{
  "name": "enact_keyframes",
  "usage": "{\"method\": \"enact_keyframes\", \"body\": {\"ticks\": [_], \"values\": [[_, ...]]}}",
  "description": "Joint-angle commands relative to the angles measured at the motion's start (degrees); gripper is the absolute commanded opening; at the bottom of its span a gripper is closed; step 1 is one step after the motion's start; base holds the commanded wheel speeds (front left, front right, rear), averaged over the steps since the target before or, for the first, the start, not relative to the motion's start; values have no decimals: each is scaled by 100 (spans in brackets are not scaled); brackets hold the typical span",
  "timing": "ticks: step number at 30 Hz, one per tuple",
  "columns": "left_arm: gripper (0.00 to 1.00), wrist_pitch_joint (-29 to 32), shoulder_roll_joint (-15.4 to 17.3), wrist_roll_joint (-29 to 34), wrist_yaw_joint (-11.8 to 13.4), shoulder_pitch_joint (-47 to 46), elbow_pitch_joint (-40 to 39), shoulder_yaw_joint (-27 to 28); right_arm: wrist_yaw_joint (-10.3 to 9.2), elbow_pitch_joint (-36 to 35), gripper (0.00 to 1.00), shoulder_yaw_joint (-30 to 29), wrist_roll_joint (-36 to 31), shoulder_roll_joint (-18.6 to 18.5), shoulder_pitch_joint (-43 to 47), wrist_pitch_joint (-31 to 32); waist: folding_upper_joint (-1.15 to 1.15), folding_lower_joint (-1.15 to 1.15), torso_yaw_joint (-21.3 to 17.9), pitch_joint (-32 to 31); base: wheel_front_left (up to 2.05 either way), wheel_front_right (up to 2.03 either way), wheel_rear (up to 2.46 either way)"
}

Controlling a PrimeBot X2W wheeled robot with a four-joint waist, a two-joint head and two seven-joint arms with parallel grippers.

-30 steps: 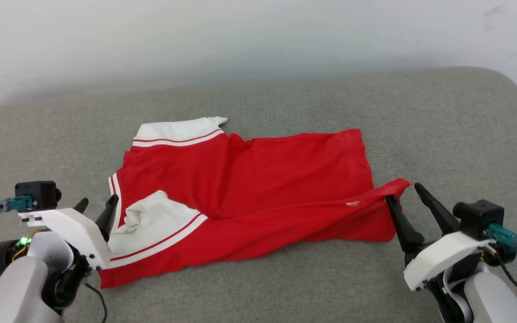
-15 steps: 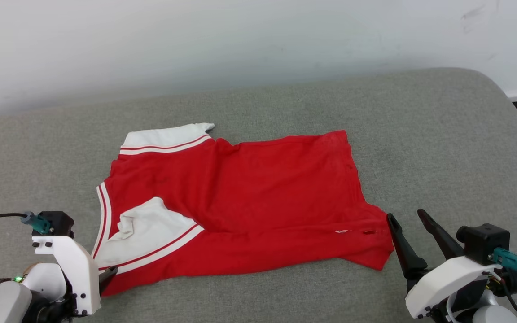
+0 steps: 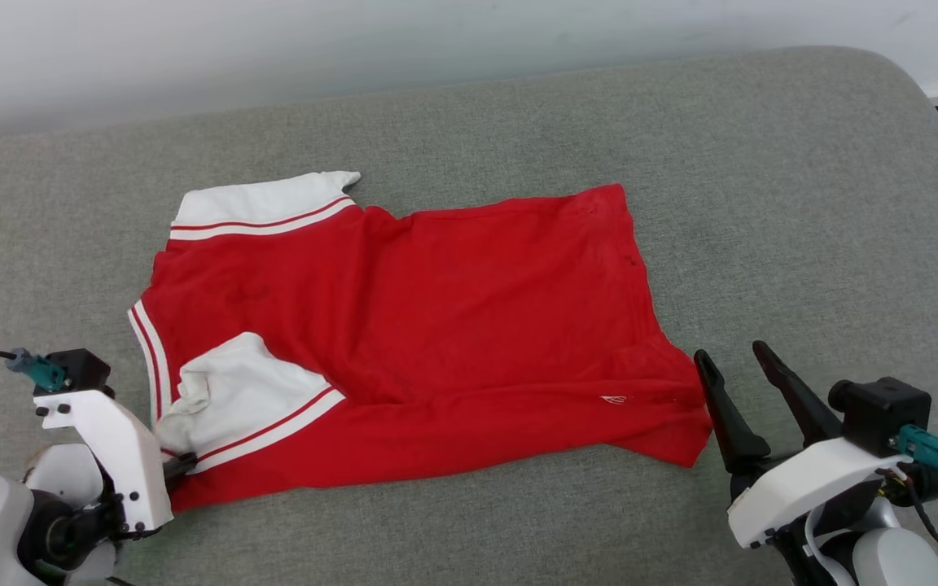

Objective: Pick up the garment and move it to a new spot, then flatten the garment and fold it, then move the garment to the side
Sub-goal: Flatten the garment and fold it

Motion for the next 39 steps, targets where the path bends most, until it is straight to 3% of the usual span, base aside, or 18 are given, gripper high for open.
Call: {"method": "enact_keyframes", "body": {"ticks": [1,2,8,19,27,28,29,39], "values": [[0,112,-371,-65,-51,373,301,-281,-4,-9,100,-35,-6,17,-50,-32,0,1,-2,18,0,0,0],[0,-256,-404,-26,-94,341,328,-162,-4,16,100,-126,35,-9,-1,52,0,1,55,-32,0,0,0],[0,-1123,-384,208,-14,231,-43,93,-4,77,100,-350,156,-240,97,585,0,1,291,-294,0,0,0],[0,-1710,-451,635,320,139,-1253,98,-4,256,100,-338,633,-641,-309,3585,0,1,813,-137,0,0,0],[0,-1808,-526,780,393,20,-1558,-2,-4,1214,100,33,823,-484,-759,3959,0,1,1013,164,0,0,0],[0,-1859,-555,776,395,49,-1556,-14,-1,1648,45,274,975,-382,-778,4044,0,1,1051,197,0,0,0],[0,-1861,-566,763,391,68,-1548,-19,6,1758,0,342,1036,-356,-770,4086,0,1,1058,200,0,0,0],[0,-2152,-654,670,458,348,-1426,81,5,1725,0,517,1203,-647,-1065,3643,0,1,958,-129,0,0,0]]}}
